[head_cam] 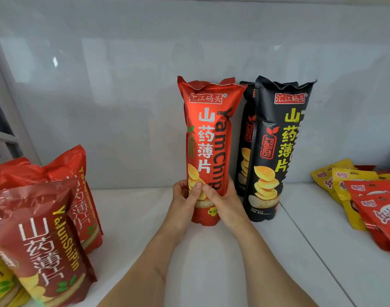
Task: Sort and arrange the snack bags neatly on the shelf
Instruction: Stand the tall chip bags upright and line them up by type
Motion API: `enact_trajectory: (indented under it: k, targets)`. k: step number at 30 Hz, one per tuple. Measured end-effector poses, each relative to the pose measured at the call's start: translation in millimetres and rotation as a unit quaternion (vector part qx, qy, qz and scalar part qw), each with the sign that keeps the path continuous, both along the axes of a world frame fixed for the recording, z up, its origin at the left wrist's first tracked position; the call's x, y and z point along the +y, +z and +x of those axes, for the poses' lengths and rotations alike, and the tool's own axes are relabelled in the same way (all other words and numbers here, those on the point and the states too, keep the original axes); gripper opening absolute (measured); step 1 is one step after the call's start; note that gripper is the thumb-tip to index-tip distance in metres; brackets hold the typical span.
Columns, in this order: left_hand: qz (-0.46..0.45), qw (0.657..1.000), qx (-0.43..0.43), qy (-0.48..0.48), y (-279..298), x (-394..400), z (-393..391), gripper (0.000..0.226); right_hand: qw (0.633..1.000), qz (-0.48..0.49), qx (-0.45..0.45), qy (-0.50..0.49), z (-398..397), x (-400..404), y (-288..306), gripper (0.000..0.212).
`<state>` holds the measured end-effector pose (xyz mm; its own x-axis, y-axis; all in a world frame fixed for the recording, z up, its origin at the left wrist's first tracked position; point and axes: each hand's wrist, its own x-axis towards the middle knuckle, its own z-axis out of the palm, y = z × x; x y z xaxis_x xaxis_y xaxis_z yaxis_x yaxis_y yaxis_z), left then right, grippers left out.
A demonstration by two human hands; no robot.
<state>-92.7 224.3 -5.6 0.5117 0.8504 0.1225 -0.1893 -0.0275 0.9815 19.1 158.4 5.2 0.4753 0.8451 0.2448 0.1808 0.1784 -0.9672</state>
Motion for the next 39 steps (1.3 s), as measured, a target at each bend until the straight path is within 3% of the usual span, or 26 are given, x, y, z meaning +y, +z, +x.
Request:
enact_trajectory:
  k: [13,18,21,28,33,39]
  targets:
    - [0.013,0.999,0.043,0.008,-7.2,-0.8,-11.7,0.076,1.0,-0.015,0.001,-0.016,3.2,-1.3,-5.3,0.076]
    - [0.048,0.99,0.126,0.044,-7.0,-9.8,-30.8,0.055,0.999,-0.02,-0.014,-0.033,-2.7,-9.8,-7.8,0.052]
    - [0.08,0.971,0.201,0.098,-3.5,-26.1,-49.5,0.041,0.998,-0.026,-0.03,-0.038,-10.5,-20.8,-14.1,0.045]
    - [0.179,0.903,0.323,0.22,-0.7,-65.0,-107.5,0.029,0.991,-0.014,-0.07,-0.112,-41.8,-51.4,-19.6,0.058]
    - [0.242,0.861,0.34,0.29,0.4,-103.6,-148.6,0.024,0.976,-0.037,-0.151,-0.154,-69.2,-64.1,-24.3,0.074]
    - [0.294,0.821,0.25,0.42,-2.4,-128.9,-191.9,0.01,0.99,-0.015,-0.14,-0.003,-132.9,-65.8,0.0,0.061]
